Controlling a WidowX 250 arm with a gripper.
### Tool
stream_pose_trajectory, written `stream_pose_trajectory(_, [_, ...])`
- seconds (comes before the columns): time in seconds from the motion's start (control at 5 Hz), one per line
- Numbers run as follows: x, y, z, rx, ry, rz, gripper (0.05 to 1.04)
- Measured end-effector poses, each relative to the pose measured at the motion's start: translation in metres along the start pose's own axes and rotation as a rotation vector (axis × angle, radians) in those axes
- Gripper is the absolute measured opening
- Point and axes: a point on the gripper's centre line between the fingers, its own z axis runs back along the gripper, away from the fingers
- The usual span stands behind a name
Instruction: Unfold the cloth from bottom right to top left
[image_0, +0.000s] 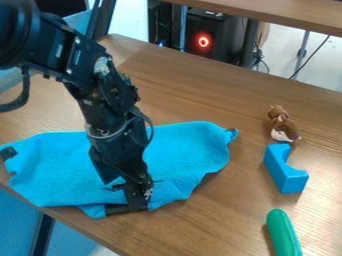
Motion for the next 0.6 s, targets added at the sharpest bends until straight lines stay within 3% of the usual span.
stream_pose_trajectory(0.4, [-0.0028,-0.0020,-0.0064,-0.017,0.025,0.003,0.374])
stream_pose_trajectory(0.6, [-0.0010,-0.0054,-0.0021,-0.056,0.043,0.002,0.178])
